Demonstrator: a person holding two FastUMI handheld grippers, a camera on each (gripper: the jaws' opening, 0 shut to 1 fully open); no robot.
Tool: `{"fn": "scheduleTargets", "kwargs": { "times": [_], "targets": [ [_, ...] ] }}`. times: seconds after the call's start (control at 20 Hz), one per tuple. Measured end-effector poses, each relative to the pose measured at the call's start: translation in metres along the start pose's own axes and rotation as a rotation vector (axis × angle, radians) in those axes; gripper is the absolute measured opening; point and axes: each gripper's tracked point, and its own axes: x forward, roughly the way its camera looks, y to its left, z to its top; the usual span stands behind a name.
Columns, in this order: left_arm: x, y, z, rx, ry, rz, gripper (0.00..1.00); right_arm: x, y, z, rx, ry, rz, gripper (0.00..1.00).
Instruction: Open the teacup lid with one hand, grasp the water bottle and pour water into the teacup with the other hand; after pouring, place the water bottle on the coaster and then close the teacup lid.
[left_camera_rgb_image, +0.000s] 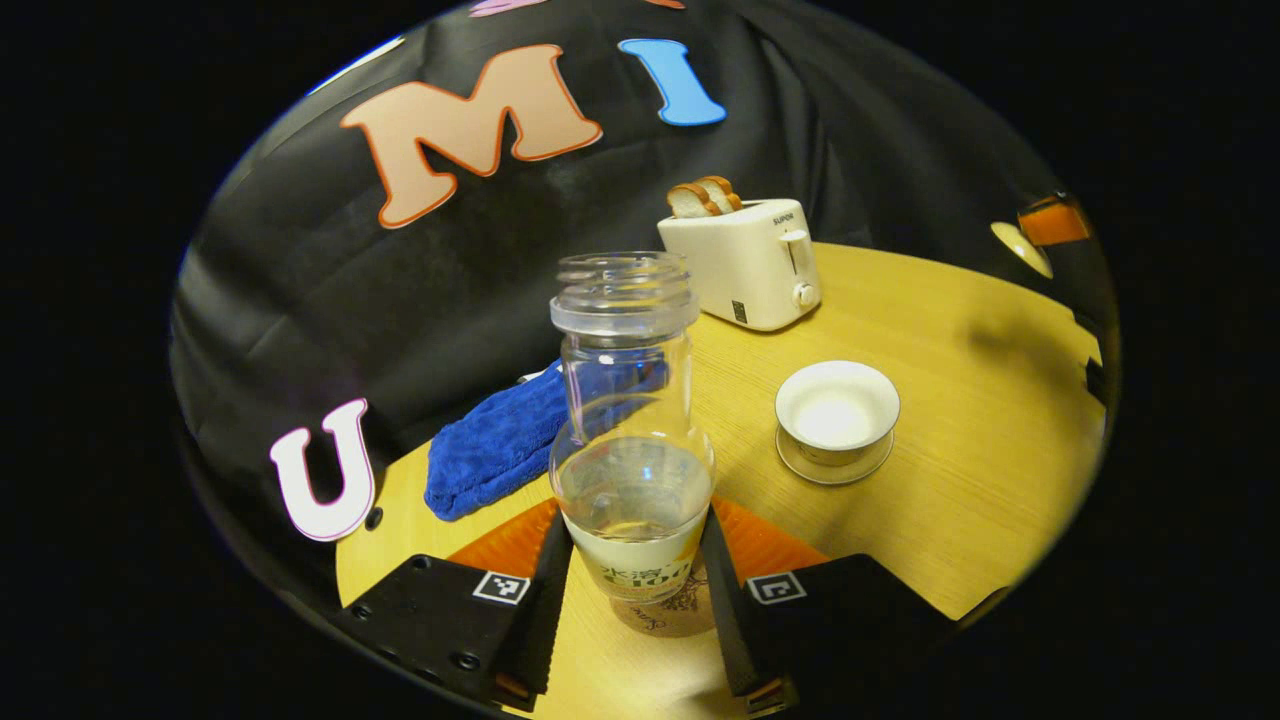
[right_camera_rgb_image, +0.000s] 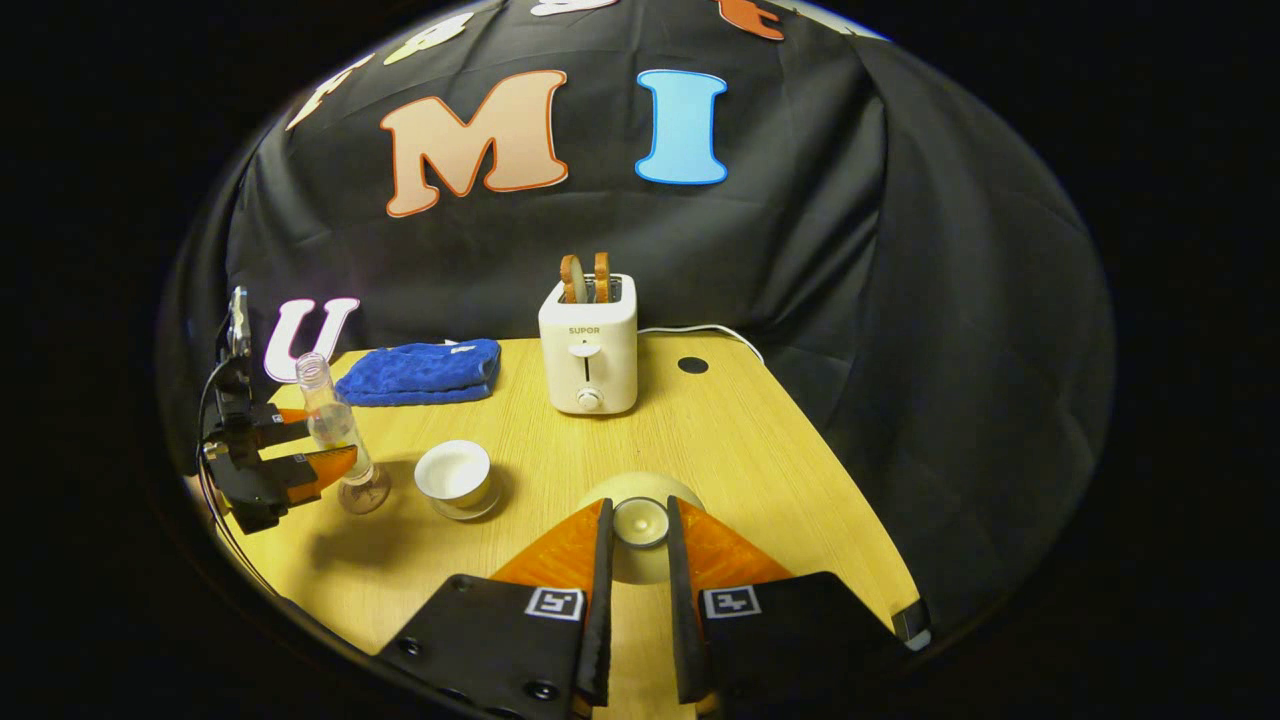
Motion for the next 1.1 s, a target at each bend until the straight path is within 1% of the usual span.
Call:
{"fn": "scheduleTargets", "kwargs": {
  "times": [0.05,0.1,0.15,0.2,0.25,0.4,0.45,0.5,0.6,0.65,0.7,0.75,0.8,0.85,0.95,1.1],
  "targets": [
    [0.002,-0.002,0.001,0.026,0.008,-0.004,0.64,0.001,-0.002,-0.001,0.003,0.002,0.0,0.29],
    [0.003,-0.003,0.002,0.052,0.014,-0.006,0.64,0.002,-0.005,-0.003,0.007,0.005,0.0,0.27],
    [0.005,-0.005,0.003,0.078,0.021,-0.011,0.63,0.003,-0.007,-0.004,0.009,0.006,0.001,0.27],
    [0.006,-0.006,0.003,0.108,0.032,-0.013,0.64,0.004,-0.009,-0.006,0.012,0.009,0.003,0.29],
    [0.008,-0.007,0.003,0.138,0.04,-0.016,0.65,0.005,-0.01,-0.007,0.015,0.01,0.005,0.29],
    [0.012,-0.01,0.005,0.229,0.053,-0.024,0.64,0.007,-0.013,-0.01,0.02,0.018,0.014,0.27],
    [0.013,-0.012,0.005,0.254,0.06,-0.03,0.64,0.008,-0.013,-0.01,0.021,0.019,0.018,0.29],
    [0.013,-0.015,0.003,0.283,0.071,-0.039,0.63,0.009,-0.013,-0.011,0.023,0.02,0.022,0.27],
    [0.015,-0.02,-0.001,0.354,0.1,-0.052,0.64,0.012,-0.014,-0.013,0.027,0.022,0.031,0.27],
    [0.015,-0.023,-0.002,0.392,0.109,-0.059,0.63,0.013,-0.015,-0.014,0.03,0.023,0.035,0.29],
    [0.015,-0.025,-0.004,0.429,0.12,-0.066,0.64,0.014,-0.016,-0.014,0.033,0.024,0.038,0.27],
    [0.015,-0.027,-0.005,0.463,0.13,-0.07,0.63,0.015,-0.017,-0.016,0.035,0.026,0.041,0.29],
    [0.016,-0.029,-0.004,0.496,0.134,-0.075,0.64,0.015,-0.018,-0.017,0.038,0.029,0.044,0.27],
    [0.017,-0.031,-0.005,0.523,0.142,-0.08,0.64,0.015,-0.019,-0.021,0.04,0.032,0.047,0.27],
    [0.02,-0.032,-0.003,0.571,0.165,-0.08,0.64,0.015,-0.021,-0.026,0.042,0.04,0.053,0.27],
    [0.025,-0.025,0.002,0.674,0.204,-0.052,0.64,0.015,-0.025,-0.031,0.041,0.047,0.061,0.27]
  ]
}}
